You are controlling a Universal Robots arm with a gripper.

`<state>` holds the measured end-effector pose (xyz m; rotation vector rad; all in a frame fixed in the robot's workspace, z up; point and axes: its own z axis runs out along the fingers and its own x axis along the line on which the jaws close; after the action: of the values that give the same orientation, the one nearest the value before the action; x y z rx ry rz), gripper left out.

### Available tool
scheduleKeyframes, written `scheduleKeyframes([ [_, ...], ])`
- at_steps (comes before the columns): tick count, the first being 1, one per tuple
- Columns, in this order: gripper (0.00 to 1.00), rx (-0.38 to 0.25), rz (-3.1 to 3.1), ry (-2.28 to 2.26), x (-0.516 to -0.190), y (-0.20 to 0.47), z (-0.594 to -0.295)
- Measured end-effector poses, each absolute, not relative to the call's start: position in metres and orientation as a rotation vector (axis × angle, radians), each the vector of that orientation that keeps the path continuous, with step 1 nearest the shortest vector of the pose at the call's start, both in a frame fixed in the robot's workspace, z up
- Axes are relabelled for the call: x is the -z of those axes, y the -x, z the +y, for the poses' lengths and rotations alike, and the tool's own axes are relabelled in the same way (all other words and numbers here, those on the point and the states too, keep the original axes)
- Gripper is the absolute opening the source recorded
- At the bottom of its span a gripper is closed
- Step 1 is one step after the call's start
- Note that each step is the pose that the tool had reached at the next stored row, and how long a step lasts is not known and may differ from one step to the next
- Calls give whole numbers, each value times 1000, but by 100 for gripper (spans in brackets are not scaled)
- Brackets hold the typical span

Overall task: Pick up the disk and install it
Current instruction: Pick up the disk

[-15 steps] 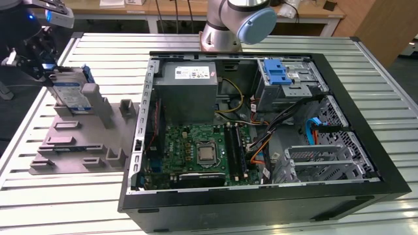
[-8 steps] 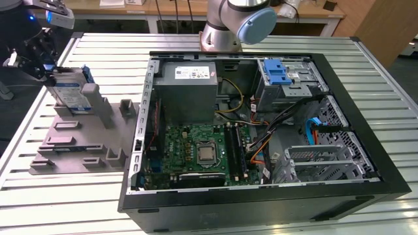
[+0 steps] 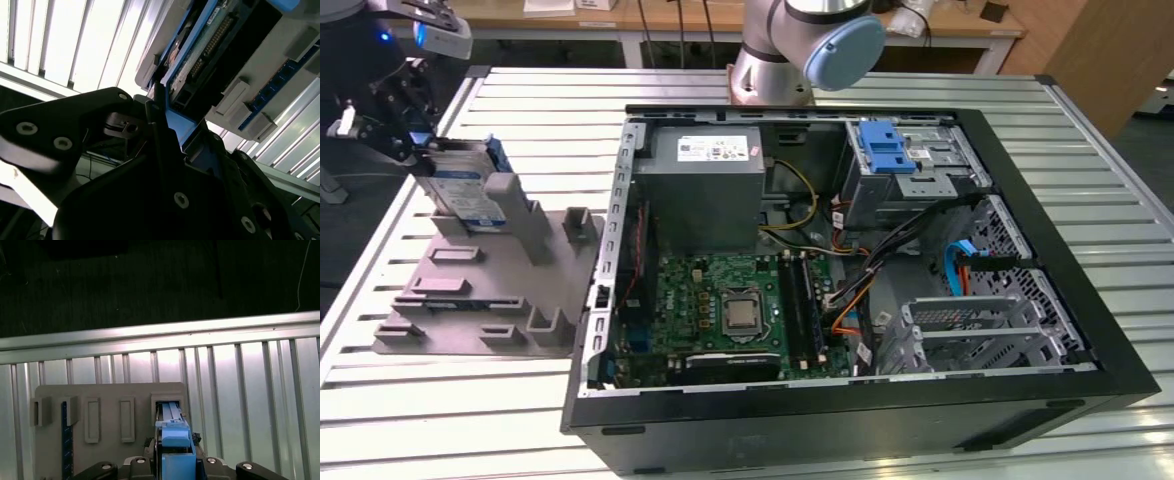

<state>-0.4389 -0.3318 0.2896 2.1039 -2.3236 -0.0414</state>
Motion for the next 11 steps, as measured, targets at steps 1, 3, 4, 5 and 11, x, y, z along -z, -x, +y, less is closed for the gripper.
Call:
scheduleKeyframes([
  [1,37,41,-2311,-2117,-290,439,-332],
  [3,37,39,-2277,-2152,-290,439,-332],
  [4,37,39,-2262,-2167,-290,439,-332],
  [5,37,38,-2249,-2180,-290,439,-332],
  [11,37,36,-2231,-2196,-290,440,-333],
])
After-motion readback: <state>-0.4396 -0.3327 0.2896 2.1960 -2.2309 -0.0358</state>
